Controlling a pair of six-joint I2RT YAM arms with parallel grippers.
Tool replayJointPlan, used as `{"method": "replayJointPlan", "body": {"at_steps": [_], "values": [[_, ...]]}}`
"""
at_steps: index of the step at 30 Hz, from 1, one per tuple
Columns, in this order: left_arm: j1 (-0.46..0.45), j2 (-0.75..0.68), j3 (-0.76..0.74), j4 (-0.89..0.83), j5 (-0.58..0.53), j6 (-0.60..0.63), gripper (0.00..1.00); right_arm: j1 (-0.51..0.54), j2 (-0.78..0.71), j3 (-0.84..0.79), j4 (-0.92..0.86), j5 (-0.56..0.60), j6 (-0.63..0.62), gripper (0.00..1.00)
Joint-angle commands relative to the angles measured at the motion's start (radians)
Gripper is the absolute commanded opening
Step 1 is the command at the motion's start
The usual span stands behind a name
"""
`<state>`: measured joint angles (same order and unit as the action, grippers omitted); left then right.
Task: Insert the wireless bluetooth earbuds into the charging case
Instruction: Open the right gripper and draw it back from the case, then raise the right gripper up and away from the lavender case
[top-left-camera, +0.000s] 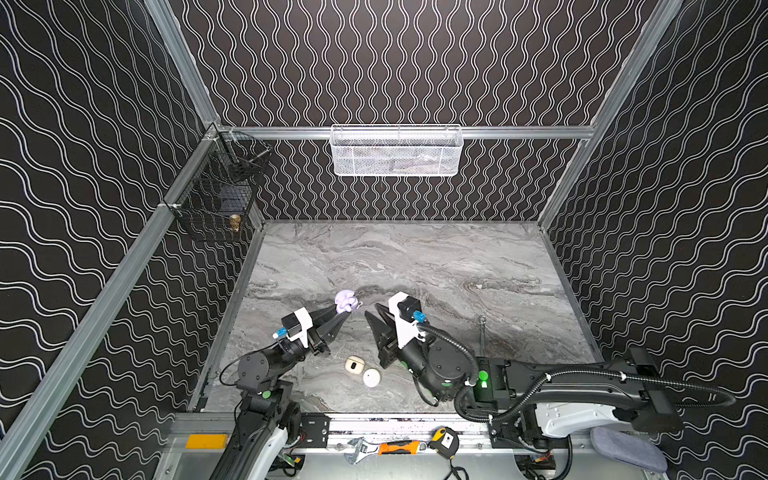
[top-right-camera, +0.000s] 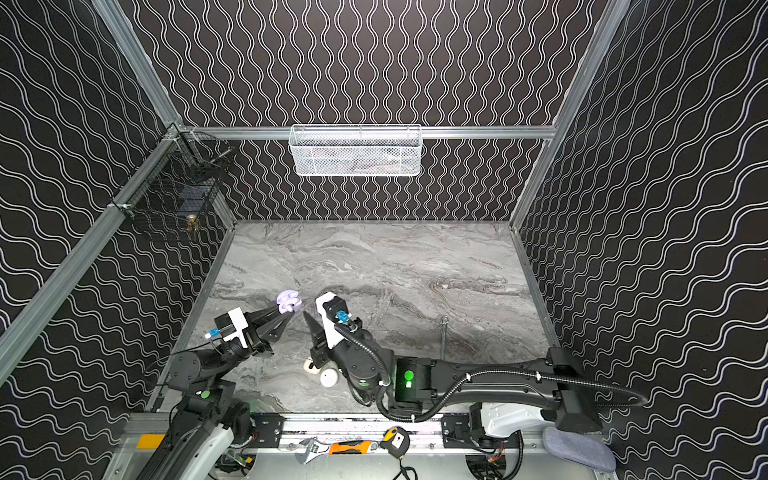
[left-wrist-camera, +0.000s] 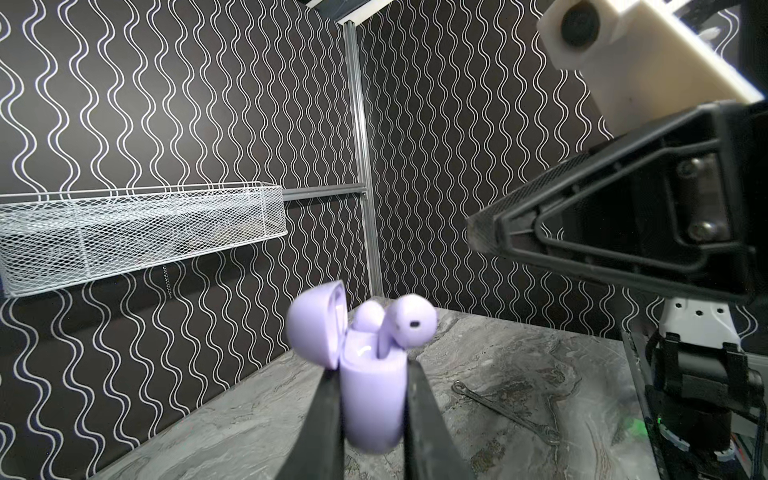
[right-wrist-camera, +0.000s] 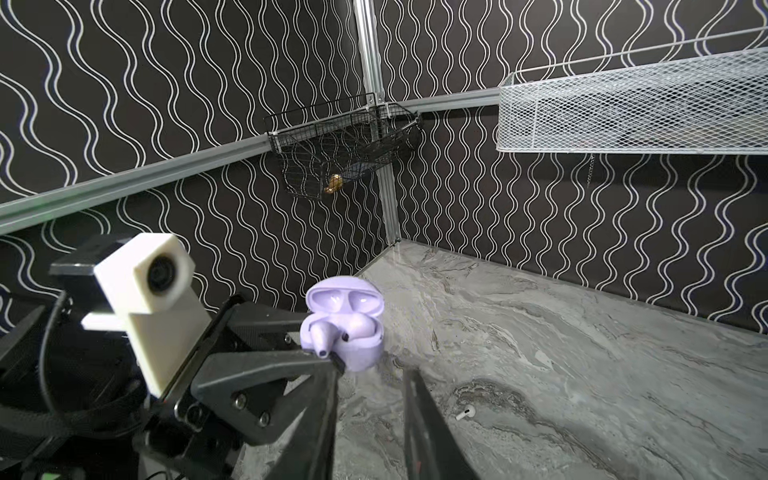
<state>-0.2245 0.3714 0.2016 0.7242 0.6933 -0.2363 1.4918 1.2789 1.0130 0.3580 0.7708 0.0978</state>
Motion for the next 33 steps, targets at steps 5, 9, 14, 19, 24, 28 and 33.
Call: {"method": "replayJointPlan", "body": {"at_steps": [5,9,14,19,24,28,33], "values": [[0.000,0.001,0.010,0.049,0.023,-0.015,0.00,-0.055,0.079,0.066,-0.090,-0.069,0.093,0.16],[-0.001,-0.007,0.014,0.033,0.026,-0.008,0.00,-0.064,0.131,0.110,-0.097,-0.089,0.094,0.15],[-0.001,-0.010,0.018,0.026,0.027,-0.001,0.00,-0.067,0.161,0.142,-0.089,-0.122,0.084,0.13],[-0.001,-0.007,0.019,0.024,0.022,0.001,0.00,-0.067,0.168,0.158,-0.087,-0.143,0.081,0.12],[-0.001,0.008,0.016,0.044,0.022,-0.005,0.00,-0.065,0.156,0.157,-0.079,-0.165,0.083,0.12],[-0.001,0.019,0.013,0.063,0.027,-0.012,0.00,-0.064,0.166,0.176,-0.096,-0.173,0.085,0.12],[-0.001,0.004,0.008,0.048,0.021,-0.008,0.00,-0.065,0.180,0.191,-0.102,-0.171,0.082,0.12]]}}
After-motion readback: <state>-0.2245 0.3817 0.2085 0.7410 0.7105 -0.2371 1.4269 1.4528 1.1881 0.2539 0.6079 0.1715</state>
